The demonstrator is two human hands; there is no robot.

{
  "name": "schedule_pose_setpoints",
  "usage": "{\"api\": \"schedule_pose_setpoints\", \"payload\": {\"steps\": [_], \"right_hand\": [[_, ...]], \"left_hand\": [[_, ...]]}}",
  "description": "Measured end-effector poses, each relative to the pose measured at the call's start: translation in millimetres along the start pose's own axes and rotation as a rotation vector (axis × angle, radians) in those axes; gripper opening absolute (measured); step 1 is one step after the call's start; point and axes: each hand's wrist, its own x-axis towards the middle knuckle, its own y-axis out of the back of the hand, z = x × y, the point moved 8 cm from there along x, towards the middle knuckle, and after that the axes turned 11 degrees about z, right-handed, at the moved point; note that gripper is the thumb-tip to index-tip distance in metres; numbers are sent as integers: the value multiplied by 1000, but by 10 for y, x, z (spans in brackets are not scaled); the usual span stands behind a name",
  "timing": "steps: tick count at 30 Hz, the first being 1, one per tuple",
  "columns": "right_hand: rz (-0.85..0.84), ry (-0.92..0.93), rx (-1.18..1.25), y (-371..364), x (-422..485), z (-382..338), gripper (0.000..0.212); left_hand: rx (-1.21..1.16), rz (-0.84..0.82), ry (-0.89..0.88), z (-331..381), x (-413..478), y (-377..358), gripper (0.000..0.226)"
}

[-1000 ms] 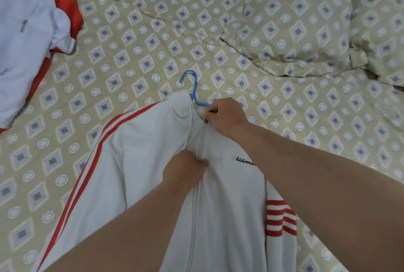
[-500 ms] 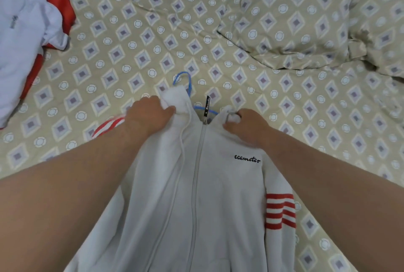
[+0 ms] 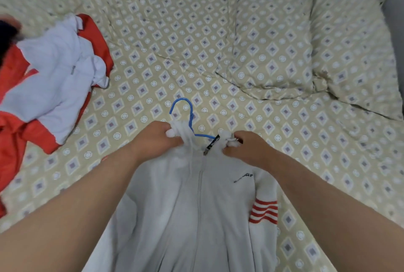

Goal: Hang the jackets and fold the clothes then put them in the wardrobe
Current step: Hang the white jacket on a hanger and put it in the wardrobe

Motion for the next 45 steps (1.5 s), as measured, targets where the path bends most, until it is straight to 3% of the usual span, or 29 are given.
{"api": "schedule_pose_setpoints", "payload": {"steps": [8, 13, 17, 19, 25, 30, 35, 39, 42, 45], "right_hand": [[6, 40, 87, 740, -1131, -920, 42], [17, 128, 65, 1166, -1698, -1564, 51], [60, 201, 33, 1535, -2085, -2057, 49], [122, 236, 16, 1736, -2299, -2327, 45], [408, 398, -57, 2541, -2858, -3252, 26], [472, 565, -126, 3086, -3322, -3963, 27], [543, 752, -148, 3530, -3855, -4511, 30], [428, 808, 33, 3850, -4303, -4792, 28], [139, 589, 257, 3959, -4409, -4835, 55], [-17, 372, 219, 3932, -4364, -4788, 78]], "left_hand": [[141, 118, -55, 822, -1104, 884, 21], [125, 216, -93, 1246, -1673, 1466, 50], [142, 295, -187, 1682, -2073, 1950, 41], [163, 339, -246, 1927, -2275, 2208, 33], [88, 527, -397, 2692, -2876, 3059, 43], [66, 669, -513, 3241, -3413, 3683, 47], [47, 774, -623, 3731, -3977, 4046, 29], [47, 893, -671, 4034, -4456, 4301, 44], [68, 951, -704, 4220, -4786, 4408, 47], [115, 1013, -718, 4377, -5082, 4420, 45]]}}
